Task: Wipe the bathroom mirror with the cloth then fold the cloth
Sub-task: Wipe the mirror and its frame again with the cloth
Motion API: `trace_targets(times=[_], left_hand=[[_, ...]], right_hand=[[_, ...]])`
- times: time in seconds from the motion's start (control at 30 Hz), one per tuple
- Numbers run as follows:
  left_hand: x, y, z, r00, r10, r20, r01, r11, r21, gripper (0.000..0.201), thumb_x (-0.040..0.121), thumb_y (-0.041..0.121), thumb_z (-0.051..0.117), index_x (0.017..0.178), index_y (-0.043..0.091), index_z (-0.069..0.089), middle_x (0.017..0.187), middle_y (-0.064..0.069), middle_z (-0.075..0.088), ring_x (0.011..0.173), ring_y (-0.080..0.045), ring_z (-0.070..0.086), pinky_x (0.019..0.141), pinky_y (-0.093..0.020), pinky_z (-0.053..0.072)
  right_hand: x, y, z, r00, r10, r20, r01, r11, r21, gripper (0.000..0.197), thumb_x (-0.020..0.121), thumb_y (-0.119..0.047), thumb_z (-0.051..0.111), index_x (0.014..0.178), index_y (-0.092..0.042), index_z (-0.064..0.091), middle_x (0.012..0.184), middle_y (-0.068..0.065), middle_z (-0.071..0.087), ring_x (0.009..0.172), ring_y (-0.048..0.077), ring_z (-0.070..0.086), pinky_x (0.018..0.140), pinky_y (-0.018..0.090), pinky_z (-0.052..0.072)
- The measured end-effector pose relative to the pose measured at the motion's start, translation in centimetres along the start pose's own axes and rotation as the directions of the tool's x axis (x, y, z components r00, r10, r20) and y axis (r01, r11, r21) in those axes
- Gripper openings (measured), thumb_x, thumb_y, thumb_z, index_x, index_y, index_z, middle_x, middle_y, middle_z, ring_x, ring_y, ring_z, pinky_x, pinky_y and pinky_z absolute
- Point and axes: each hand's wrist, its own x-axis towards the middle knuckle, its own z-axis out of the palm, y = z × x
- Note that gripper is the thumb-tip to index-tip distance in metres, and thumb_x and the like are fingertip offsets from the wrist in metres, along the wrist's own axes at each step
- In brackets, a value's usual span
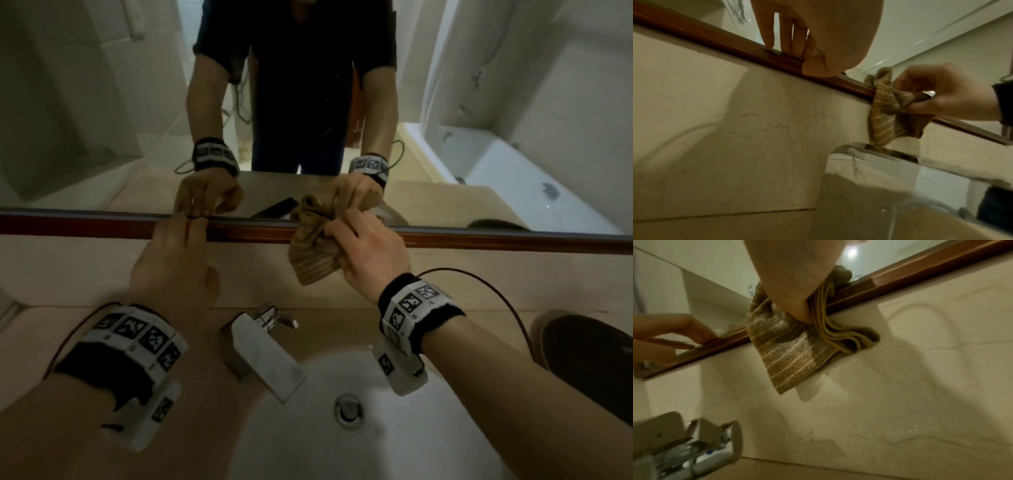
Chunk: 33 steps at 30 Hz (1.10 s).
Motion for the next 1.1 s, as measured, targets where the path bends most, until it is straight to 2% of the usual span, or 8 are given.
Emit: trace_targets(times=[0.23,0.3,0.37,0.43,0.57,0.77,0.93,1.1], left_hand=[[0.2,2.8,-0.6,0.999,0.017,-0.039,-0.020,0.998,-0.057,0.055,0.067,0.018,0.053,0.117,-0.006,0.056,0.108,-0.027,0.052,0.092,-0.042,0.050,0.071,-0.050,0.049],[0.3,5.1,-0.3,0.987,0.158,-0.006,-0.158,0.982,-0.107,0.060,0.069,0.016,0.058,0.127,0.001,0.055,0.125,-0.022,0.050,0.107,-0.041,0.050,0.087,-0.050,0.049],[0.5,7.7,0.4,0.931,0.361,0.046,-0.353,0.927,-0.125,0.069,0.069,0.015,0.062,0.136,0.006,0.049,0.137,-0.016,0.046,0.121,-0.035,0.046,0.100,-0.049,0.044],[1.3,9.7,1.0,0.893,0.445,0.070,-0.435,0.891,-0.129,0.073,0.068,0.020,0.054,0.139,0.008,0.047,0.139,-0.012,0.045,0.125,-0.032,0.043,0.104,-0.047,0.040],[1.4,10.1,1.4,0.904,0.415,0.102,-0.395,0.902,-0.172,0.076,0.064,0.023,0.047,0.139,0.010,0.046,0.138,-0.010,0.045,0.125,-0.032,0.042,0.104,-0.047,0.036],[1.5,10.1,0.6,0.897,0.418,0.145,-0.398,0.906,-0.144,0.083,0.063,0.020,0.064,0.142,0.009,0.042,0.141,-0.010,0.043,0.128,-0.029,0.039,0.105,-0.047,0.038],[1.7,11.6,-0.5,0.920,0.333,0.206,-0.313,0.942,-0.123,0.085,0.080,0.025,0.062,0.154,0.020,0.020,0.152,0.000,0.022,0.138,-0.022,0.022,0.111,-0.039,0.028],[1.7,13.4,-0.6,0.940,0.269,0.211,-0.272,0.962,-0.012,0.079,0.071,0.026,0.069,0.143,0.012,0.041,0.135,-0.009,0.041,0.122,-0.030,0.041,0.095,-0.046,0.044]], right_hand=[[-2.3,3.1,-0.6,0.997,0.076,-0.033,-0.077,0.996,-0.036,0.024,0.079,-0.010,0.056,0.102,-0.011,0.064,0.093,0.010,0.056,0.078,0.029,0.052,0.052,0.035,0.042],[-2.2,2.6,-0.6,0.993,0.113,-0.041,-0.115,0.993,-0.034,0.025,0.077,-0.010,0.052,0.099,-0.011,0.064,0.092,0.010,0.056,0.078,0.028,0.051,0.052,0.032,0.039],[-2.3,2.7,-0.7,0.994,0.107,-0.030,-0.108,0.993,-0.048,0.027,0.075,-0.007,0.055,0.100,-0.010,0.064,0.093,0.010,0.056,0.078,0.029,0.051,0.051,0.033,0.040],[-2.4,3.1,-1.0,0.997,0.077,-0.007,-0.077,0.995,-0.068,0.028,0.075,-0.006,0.059,0.103,-0.011,0.064,0.094,0.010,0.056,0.078,0.029,0.051,0.050,0.035,0.042],[-2.2,3.7,-1.2,1.000,0.014,0.009,-0.014,0.997,-0.072,0.028,0.077,-0.007,0.061,0.104,-0.011,0.065,0.093,0.010,0.056,0.077,0.028,0.051,0.049,0.034,0.040],[-2.8,4.6,-1.7,0.998,0.050,0.028,-0.048,0.997,-0.062,0.030,0.075,-0.009,0.067,0.104,-0.014,0.065,0.094,0.008,0.056,0.079,0.026,0.053,0.050,0.032,0.042],[-5.2,8.3,-3.3,0.985,0.154,0.074,-0.149,0.986,-0.078,0.031,0.073,-0.013,0.067,0.104,-0.014,0.063,0.095,0.006,0.055,0.080,0.024,0.053,0.051,0.030,0.045],[-8.1,12.9,-4.6,0.971,0.231,0.060,-0.222,0.968,-0.117,0.036,0.067,-0.010,0.065,0.102,-0.012,0.063,0.094,0.007,0.054,0.079,0.025,0.051,0.051,0.026,0.036]])
